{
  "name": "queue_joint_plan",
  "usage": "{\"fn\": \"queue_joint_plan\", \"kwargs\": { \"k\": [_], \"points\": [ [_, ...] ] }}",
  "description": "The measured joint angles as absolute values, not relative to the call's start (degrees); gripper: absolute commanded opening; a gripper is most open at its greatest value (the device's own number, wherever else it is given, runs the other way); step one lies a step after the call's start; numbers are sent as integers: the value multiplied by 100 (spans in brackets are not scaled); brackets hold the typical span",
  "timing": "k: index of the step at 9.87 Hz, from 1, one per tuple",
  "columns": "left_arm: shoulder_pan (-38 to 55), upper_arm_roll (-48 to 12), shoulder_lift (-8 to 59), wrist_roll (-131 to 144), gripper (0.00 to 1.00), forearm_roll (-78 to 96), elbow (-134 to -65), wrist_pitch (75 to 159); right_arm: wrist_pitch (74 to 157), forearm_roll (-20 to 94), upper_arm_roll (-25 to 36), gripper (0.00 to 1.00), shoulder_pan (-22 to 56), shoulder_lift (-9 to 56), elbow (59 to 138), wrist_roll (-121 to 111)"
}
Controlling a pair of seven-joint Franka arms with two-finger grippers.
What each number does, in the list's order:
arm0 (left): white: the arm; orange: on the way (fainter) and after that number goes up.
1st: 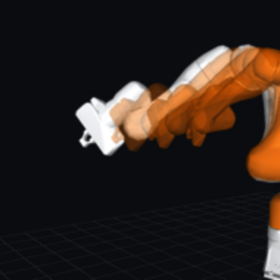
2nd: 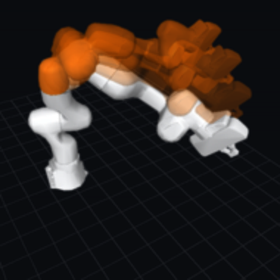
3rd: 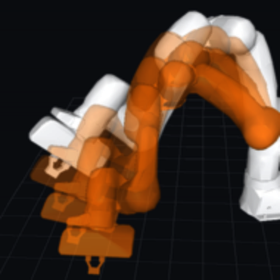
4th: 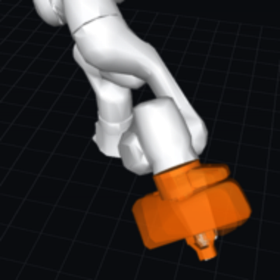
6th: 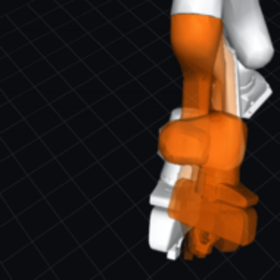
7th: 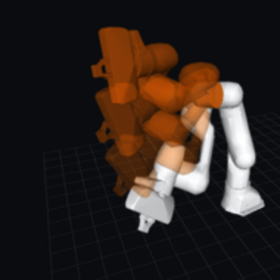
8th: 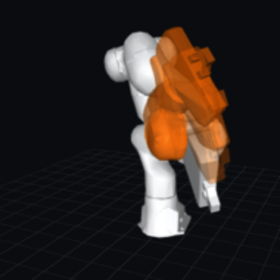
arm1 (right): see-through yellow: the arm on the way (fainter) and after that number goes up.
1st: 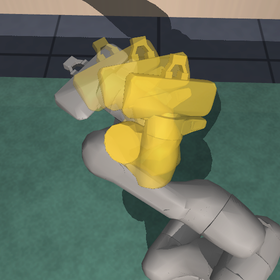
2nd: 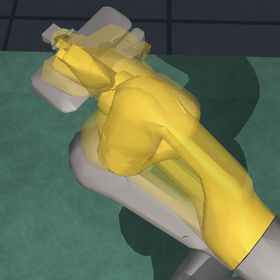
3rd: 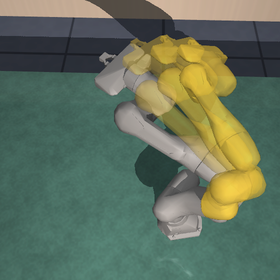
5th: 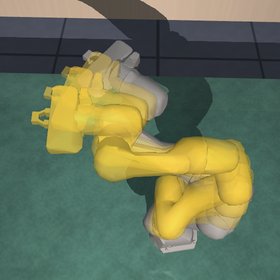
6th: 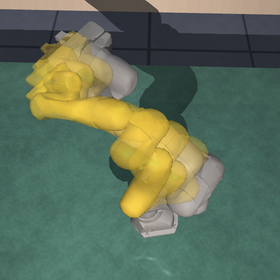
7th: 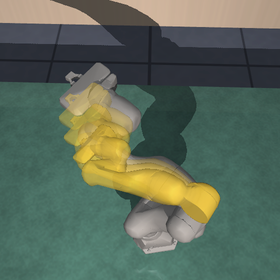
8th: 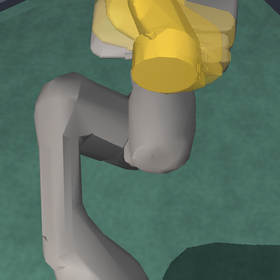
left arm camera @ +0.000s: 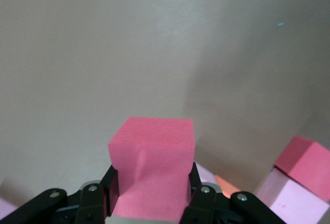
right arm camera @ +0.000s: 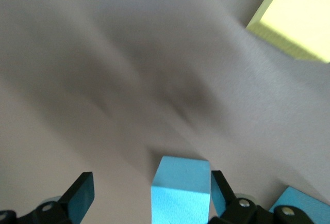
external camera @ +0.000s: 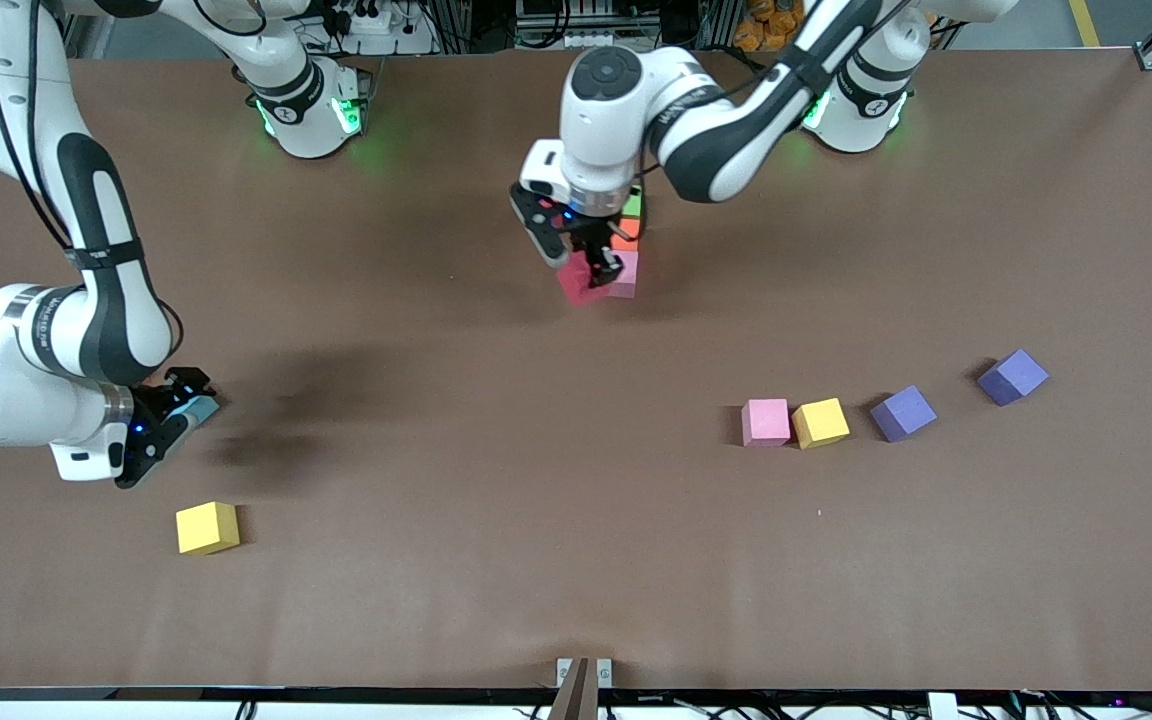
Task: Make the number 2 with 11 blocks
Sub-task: 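Grasp the cyan cube with the right gripper while the left gripper lowers pink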
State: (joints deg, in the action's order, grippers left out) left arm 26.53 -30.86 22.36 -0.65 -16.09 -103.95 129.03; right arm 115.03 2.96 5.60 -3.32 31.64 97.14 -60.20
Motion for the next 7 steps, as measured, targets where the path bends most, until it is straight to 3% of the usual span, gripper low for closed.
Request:
{"fn": "queue_joint_plan", "kwargs": {
  "k": [3,7],
  "points": [
    [3034,-3031,2495,-261,33,-2036,-10138,12711,11821,296,559,100,-667,3169,9935,-6540],
    [3615,-2335,2987,-1259,28,-2105,-9782,12709,12332,471,559,100,-894,3199,10515,-6558]
  ]
}}
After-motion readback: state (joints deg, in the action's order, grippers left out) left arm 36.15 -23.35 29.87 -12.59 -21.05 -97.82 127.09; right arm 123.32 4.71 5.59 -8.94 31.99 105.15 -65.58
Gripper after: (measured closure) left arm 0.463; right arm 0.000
